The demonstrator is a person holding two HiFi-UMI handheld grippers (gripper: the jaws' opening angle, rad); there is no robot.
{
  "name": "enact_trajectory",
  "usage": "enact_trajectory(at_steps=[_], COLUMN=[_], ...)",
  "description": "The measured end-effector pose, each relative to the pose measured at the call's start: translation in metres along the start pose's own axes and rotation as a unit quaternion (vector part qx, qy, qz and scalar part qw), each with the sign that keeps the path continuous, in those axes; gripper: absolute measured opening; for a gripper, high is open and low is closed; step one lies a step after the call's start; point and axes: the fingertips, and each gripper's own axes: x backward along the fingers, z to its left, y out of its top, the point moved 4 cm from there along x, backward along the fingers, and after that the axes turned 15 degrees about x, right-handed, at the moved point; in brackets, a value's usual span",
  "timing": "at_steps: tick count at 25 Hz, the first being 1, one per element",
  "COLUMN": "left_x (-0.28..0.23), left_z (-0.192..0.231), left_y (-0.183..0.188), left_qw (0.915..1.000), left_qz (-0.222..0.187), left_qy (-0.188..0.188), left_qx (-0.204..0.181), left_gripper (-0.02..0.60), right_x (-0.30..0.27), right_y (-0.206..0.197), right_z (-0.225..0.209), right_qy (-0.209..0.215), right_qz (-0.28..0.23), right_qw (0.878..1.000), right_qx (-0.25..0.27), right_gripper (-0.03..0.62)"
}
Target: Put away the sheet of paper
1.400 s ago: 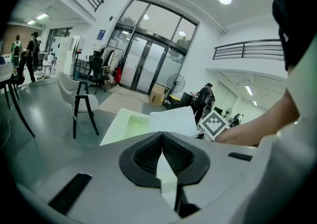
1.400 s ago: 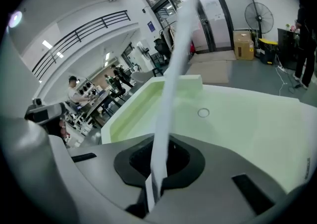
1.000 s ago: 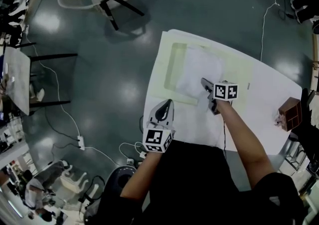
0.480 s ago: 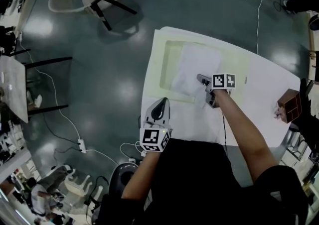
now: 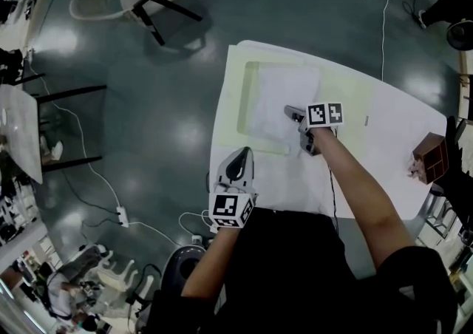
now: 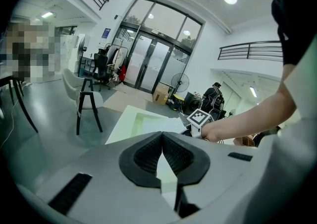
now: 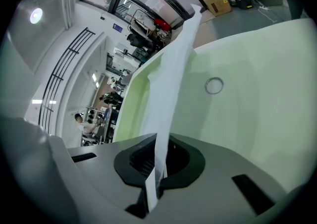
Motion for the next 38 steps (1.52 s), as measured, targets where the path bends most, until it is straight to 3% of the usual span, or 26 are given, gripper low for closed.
enact_trajectory(at_steps=[8,20,38], left_x=[0.000,0.001,-0.006], left_z=[0.007,0.020,0.029], left_y=[0.001,0.000,0.003], left_qw=[0.9999,0.9998,0.9996], left_qz=[-0.005,-0.002,0.001], left_qy=[0.010,0.017,0.022], left_qx=[0.006,0.012,0.019], left_gripper=[0.003,0.003,0.003], right_x=[-0.016,-0.038,-0.075], right_y=[0.004,0.007,0.030], right_z=[0.002,0.003,0.028], right_qy=[0.007,0.039,0.101], right_qz=[0.015,-0.005,0.046], right_qw=[1.000,0.997,0.994], right_qx=[0.011,-0.071,-0.010], right_gripper=[0.000,0.000,0.000])
